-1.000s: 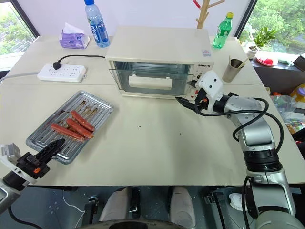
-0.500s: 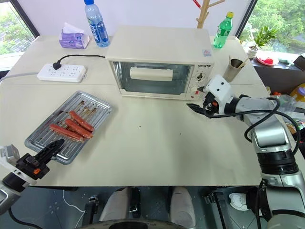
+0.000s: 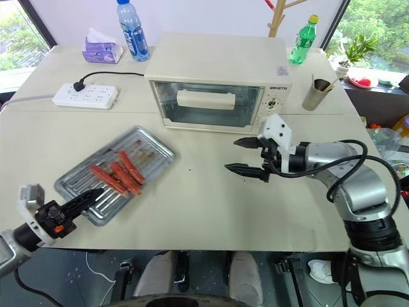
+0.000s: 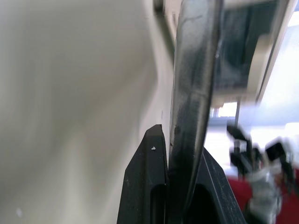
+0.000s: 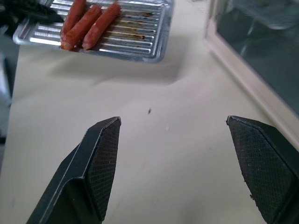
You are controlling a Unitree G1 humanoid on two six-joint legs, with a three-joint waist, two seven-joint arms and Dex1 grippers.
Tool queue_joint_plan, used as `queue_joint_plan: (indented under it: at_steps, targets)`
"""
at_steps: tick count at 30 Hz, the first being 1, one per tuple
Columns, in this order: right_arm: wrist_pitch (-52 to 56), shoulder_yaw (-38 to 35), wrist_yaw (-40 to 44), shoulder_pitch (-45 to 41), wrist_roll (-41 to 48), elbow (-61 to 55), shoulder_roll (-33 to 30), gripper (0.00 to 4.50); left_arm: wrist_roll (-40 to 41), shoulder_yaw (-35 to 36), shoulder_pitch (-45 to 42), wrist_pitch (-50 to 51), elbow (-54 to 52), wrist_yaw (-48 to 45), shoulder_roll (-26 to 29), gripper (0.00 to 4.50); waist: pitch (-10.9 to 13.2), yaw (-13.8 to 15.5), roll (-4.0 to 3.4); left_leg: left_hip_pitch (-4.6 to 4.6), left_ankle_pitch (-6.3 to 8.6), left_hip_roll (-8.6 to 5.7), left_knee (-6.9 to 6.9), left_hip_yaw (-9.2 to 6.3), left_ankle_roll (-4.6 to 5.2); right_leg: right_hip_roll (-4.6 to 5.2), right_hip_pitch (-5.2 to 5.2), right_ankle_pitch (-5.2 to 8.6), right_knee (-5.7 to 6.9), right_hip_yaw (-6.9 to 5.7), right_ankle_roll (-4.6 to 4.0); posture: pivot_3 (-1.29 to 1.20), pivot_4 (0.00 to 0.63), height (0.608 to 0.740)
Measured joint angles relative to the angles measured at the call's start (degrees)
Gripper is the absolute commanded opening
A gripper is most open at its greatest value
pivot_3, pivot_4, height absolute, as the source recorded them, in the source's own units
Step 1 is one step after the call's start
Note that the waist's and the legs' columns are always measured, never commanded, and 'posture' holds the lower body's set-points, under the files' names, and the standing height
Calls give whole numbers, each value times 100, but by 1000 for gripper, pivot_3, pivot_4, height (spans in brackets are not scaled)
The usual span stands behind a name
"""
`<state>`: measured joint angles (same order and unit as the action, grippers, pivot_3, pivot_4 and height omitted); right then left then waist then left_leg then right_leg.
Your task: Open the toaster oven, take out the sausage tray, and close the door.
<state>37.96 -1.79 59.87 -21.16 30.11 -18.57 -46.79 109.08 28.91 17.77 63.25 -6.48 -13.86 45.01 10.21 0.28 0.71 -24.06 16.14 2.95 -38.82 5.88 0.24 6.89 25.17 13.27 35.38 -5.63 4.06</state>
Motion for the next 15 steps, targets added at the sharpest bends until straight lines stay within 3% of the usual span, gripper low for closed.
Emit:
queue_joint_plan:
  at_steps: [6,15]
  targets:
    - [88,-392,-119,473,123,-378,-171,3711,-684,-776,-1245,560,695,-587,328,0,0,51,1,-17,-3,-6,-3,1,2,-14,5,-2,7,-5,4,0,150,722]
    - [517,-1059,-641,1299,446,-1205,-198,3711,-2201,-2007,-3210,1263,1743,-1570,51,0,-1,108,2,-22,-9,-12,-15,8,-4,-17,-4,-15,9,-16,28,0,150,722]
